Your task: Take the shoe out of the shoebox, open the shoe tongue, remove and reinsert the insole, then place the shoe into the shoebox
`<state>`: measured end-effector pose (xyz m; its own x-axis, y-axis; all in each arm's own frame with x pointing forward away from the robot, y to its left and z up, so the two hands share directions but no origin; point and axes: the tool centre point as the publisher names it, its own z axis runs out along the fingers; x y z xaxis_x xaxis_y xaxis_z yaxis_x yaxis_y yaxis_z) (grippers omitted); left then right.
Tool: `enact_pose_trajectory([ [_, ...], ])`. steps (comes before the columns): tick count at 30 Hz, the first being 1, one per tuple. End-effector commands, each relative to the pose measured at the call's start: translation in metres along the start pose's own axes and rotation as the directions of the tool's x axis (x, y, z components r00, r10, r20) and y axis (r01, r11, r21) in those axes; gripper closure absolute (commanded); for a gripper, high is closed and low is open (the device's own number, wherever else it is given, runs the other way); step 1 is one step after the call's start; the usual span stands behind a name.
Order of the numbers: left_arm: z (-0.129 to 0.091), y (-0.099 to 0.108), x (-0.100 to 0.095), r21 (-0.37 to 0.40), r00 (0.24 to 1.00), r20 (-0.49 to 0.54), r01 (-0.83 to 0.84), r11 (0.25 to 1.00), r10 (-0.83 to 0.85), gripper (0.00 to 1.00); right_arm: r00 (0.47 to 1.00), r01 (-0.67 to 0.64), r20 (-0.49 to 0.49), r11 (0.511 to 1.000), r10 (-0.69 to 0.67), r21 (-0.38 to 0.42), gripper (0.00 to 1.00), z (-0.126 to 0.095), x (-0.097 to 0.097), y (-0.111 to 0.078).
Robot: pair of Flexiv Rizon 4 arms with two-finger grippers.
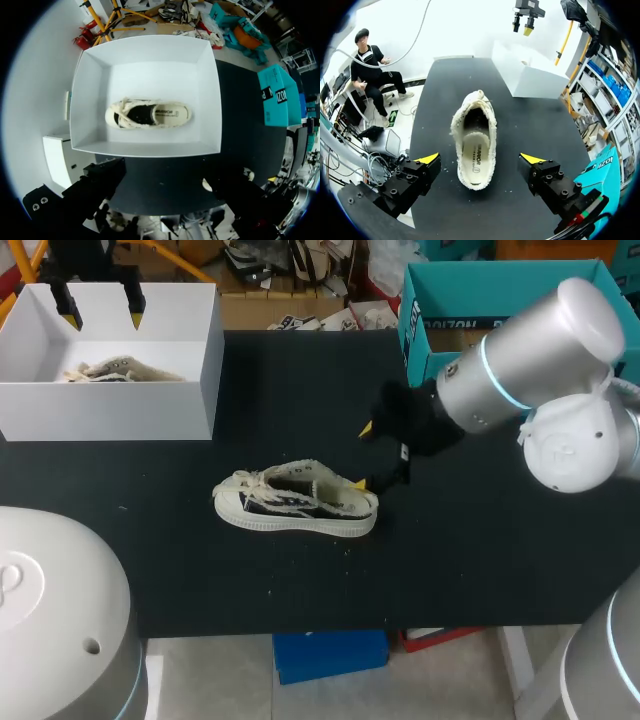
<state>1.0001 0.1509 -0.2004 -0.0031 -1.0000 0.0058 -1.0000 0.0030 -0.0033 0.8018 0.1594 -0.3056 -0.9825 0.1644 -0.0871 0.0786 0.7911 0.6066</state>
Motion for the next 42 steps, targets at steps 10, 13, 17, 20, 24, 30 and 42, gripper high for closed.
enact_pose_trajectory([
  [10, 0.0, 0.0, 0.0, -0.002, 1.0, 0.002, 0.001, 1.0, -0.001, 0.0, 0.999, -0.031, 0.036, 0.975, 0.039, -0.219, 0.0, 0.016, 0.002, -0.023],
  [13, 0.0, 0.0, 0.0, -0.002, 1.0, 0.002, 0.001, 1.0, -0.001, 0.0, 0.999, -0.024, 0.037, 0.973, 0.033, -0.228, 0.0, 0.022, 0.003, -0.026],
  [17, 0.0, 0.0, 0.0, -0.002, 1.0, 0.002, 0.001, 1.0, -0.001, 0.0, 0.999, -0.022, 0.032, 0.97, 0.031, -0.24, 0.0, 0.029, 0.003, -0.03],
  [20, 0.0, 0.0, 0.0, -0.002, 1.0, 0.002, 0.001, 1.0, -0.001, 0.0, 0.999, -0.029, 0.025, 0.968, 0.037, -0.249, 0.0, 0.035, 0.002, -0.034],
  [24, 0.0, 0.0, 0.0, -0.002, 1.0, 0.002, 0.001, 1.0, -0.001, 0.0, 0.999, -0.043, 0.01, 0.965, 0.047, -0.26, 0.0, 0.048, 0.002, -0.042],
  [30, 0.0, 0.0, 0.0, -0.002, 1.0, 0.002, 0.001, 1.0, -0.001, 0.0, 0.998, -0.069, -0.008, 0.959, 0.069, -0.275, 0.0, 0.059, 0.004, -0.049],
  [42, 0.0, 0.0, 0.0, -0.002, 1.0, 0.002, 0.001, 1.0, -0.001, 0.0, 0.994, -0.106, -0.009, 0.946, 0.108, -0.306, 0.0, 0.07, 0.005, -0.059],
])
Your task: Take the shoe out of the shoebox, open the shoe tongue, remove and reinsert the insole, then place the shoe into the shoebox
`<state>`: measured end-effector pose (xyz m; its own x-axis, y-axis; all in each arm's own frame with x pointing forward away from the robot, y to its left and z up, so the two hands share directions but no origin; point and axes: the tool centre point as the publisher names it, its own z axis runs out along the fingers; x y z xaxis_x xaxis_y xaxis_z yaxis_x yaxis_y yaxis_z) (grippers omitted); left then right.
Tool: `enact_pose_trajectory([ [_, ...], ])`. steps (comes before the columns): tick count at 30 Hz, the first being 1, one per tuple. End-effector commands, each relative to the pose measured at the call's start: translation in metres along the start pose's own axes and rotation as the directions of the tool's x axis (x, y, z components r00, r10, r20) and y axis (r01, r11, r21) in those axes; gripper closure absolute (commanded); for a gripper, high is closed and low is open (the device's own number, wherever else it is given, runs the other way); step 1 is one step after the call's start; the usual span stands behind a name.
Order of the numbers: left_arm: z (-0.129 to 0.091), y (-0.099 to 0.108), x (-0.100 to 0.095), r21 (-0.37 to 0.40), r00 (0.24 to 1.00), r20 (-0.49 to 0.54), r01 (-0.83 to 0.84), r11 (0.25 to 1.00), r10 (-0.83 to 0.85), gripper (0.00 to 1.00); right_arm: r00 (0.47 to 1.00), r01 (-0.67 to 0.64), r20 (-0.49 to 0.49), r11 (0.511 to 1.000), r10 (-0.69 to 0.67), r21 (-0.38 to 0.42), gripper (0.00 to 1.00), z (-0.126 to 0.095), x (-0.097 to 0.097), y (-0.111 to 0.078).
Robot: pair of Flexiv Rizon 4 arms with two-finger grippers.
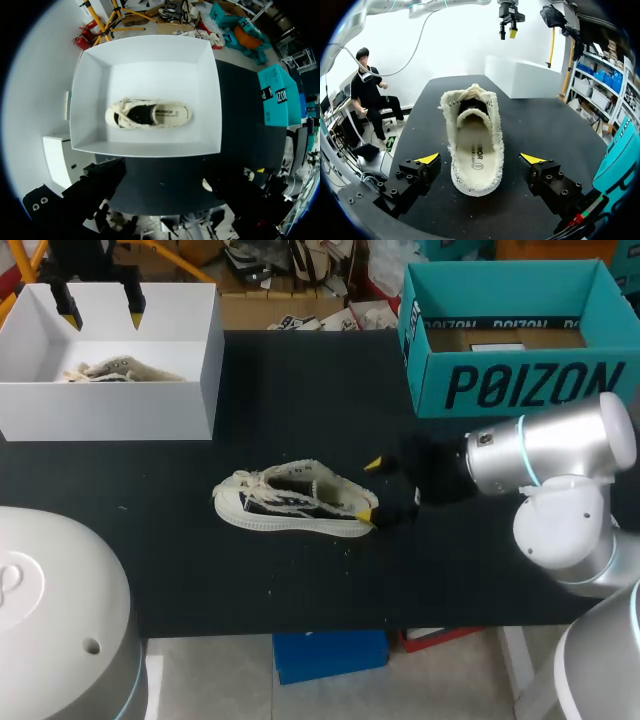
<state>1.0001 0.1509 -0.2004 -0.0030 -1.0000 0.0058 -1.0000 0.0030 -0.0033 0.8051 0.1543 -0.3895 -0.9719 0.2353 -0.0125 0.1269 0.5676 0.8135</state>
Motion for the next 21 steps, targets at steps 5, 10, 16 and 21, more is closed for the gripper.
enact_pose_trajectory([
  [5, 0.0, 0.0, 0.0, -0.002, 1.0, 0.002, 0.001, 1.0, -0.001, 0.0, 1.0, -0.012, 0.003, 1.0, 0.012, -0.025, 0.0, 0.01, 0.002, -0.011],
  [10, 0.0, 0.0, 0.0, -0.002, 1.0, 0.002, 0.001, 1.0, -0.001, 0.0, 1.0, -0.025, -0.005, 0.999, 0.025, -0.032, 0.0, 0.015, 0.003, -0.016],
  [16, 0.0, 0.0, 0.0, -0.002, 1.0, 0.002, 0.001, 1.0, -0.001, 0.0, 0.999, -0.03, -0.013, 0.999, 0.029, -0.038, 0.0, 0.019, 0.003, -0.018],
  [21, 0.0, 0.0, 0.0, -0.002, 1.0, 0.002, 0.001, 1.0, -0.001, 0.0, 0.999, -0.033, -0.02, 0.999, 0.032, -0.042, 0.0, 0.022, 0.002, -0.02],
])
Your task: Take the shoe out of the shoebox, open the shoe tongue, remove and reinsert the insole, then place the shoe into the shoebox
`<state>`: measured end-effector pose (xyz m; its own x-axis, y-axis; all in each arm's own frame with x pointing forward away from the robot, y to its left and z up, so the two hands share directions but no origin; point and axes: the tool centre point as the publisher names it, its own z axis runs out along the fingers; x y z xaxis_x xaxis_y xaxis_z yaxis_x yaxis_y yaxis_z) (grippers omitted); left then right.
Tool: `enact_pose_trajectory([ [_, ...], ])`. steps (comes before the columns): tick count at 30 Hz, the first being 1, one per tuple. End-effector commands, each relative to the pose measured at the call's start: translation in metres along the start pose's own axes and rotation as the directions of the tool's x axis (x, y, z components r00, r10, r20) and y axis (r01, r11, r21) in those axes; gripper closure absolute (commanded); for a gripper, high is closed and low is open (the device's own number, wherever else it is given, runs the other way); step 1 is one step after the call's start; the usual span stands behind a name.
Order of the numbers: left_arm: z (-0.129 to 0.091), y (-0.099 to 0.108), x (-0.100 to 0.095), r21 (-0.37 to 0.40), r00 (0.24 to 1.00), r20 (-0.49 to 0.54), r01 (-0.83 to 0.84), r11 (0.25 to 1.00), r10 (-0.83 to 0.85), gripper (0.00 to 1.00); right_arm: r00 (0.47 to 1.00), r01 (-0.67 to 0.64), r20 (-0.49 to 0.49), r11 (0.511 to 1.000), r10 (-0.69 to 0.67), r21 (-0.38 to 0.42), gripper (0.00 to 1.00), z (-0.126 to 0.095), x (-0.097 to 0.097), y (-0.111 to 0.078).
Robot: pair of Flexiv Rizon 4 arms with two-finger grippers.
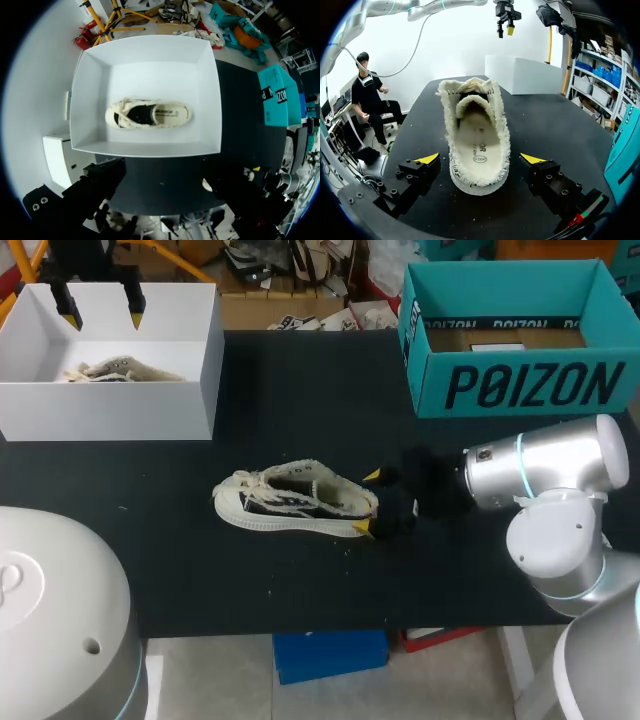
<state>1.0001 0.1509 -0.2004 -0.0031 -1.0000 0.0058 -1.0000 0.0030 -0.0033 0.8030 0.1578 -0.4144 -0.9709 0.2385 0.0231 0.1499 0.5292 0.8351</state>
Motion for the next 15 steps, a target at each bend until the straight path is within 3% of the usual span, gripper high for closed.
enact_pose_trajectory([
  [1, -0.0003, 0.0002, 0.0002, -0.002, 1.0, 0.002, 0.001, 1.0, -0.001, 0.0, 1.0, -0.002, -0.003, 1.0, 0.002, -0.004, 0.0, 0.0054, -0.0015, -0.0019],
  [15, -0.0003, 0.0002, 0.0002, -0.002, 1.0, 0.002, 0.001, 1.0, -0.001, 0.0, 1.0, -0.009, -0.02, 1.0, 0.009, -0.015, 0.0, 0.0143, -0.0044, -0.0031],
])
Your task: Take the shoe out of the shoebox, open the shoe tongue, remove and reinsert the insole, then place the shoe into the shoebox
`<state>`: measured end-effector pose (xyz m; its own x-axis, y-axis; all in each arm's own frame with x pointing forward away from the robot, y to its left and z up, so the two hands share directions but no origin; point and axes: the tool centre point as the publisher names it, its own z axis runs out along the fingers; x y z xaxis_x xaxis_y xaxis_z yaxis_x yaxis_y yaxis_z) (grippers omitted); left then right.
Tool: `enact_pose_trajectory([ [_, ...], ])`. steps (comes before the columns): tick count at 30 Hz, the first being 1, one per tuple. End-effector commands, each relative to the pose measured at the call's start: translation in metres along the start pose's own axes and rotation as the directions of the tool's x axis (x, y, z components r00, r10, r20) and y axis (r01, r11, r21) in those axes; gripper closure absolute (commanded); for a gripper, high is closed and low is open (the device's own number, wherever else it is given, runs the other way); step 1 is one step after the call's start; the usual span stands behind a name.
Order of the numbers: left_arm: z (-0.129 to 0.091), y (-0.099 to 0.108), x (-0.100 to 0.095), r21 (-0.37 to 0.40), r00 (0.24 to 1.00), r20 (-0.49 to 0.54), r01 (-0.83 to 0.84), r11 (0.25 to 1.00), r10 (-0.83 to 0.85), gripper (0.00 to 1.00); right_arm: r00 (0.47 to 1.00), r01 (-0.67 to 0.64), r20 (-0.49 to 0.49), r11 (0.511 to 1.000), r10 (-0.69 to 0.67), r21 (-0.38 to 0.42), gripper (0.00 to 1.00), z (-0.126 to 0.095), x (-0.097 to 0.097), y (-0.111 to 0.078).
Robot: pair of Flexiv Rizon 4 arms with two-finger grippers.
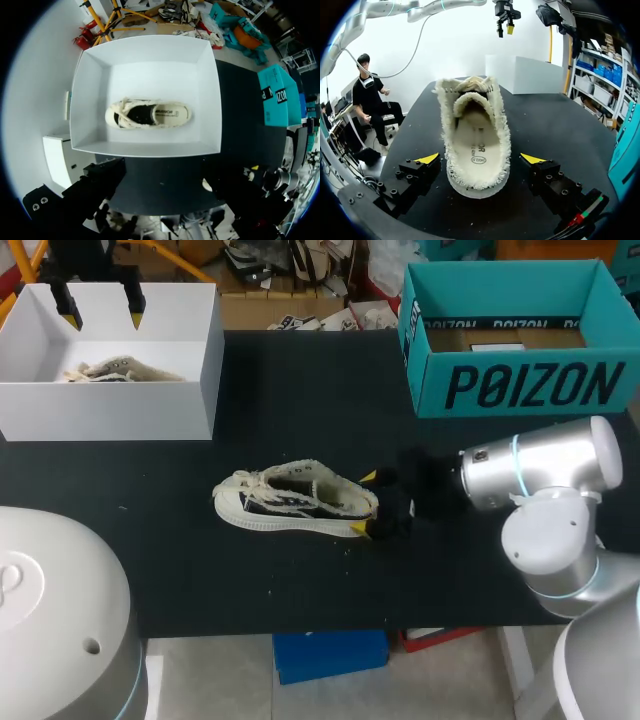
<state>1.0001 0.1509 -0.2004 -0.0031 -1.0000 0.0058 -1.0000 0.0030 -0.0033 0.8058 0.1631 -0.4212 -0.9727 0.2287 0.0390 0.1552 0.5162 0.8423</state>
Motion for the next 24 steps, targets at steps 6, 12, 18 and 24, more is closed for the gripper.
enact_pose_trajectory([
  [6, -0.0003, 0.0002, 0.0002, -0.002, 1.0, 0.002, 0.001, 1.0, -0.001, 0.0, 1.0, -0.003, -0.009, 1.0, 0.003, -0.007, 0.0, 0.0102, -0.004, -0.0011],
  [12, -0.0003, 0.0002, 0.0002, -0.002, 1.0, 0.002, 0.001, 1.0, -0.001, 0.0, 1.0, -0.011, -0.015, 1.0, 0.011, -0.011, 0.0, 0.0133, -0.0045, -0.0036],
  [18, -0.0003, 0.0002, 0.0002, -0.002, 1.0, 0.002, 0.001, 1.0, -0.001, 0.0, 1.0, -0.019, -0.025, 1.0, 0.019, -0.004, 0.0, 0.0141, -0.0051, -0.006],
  [24, -0.0003, 0.0002, 0.0002, -0.002, 1.0, 0.002, 0.001, 1.0, -0.001, 0.0, 0.999, -0.015, -0.034, 1.0, 0.016, 0.022, 1.0, 0.0126, -0.0062, -0.0064],
])
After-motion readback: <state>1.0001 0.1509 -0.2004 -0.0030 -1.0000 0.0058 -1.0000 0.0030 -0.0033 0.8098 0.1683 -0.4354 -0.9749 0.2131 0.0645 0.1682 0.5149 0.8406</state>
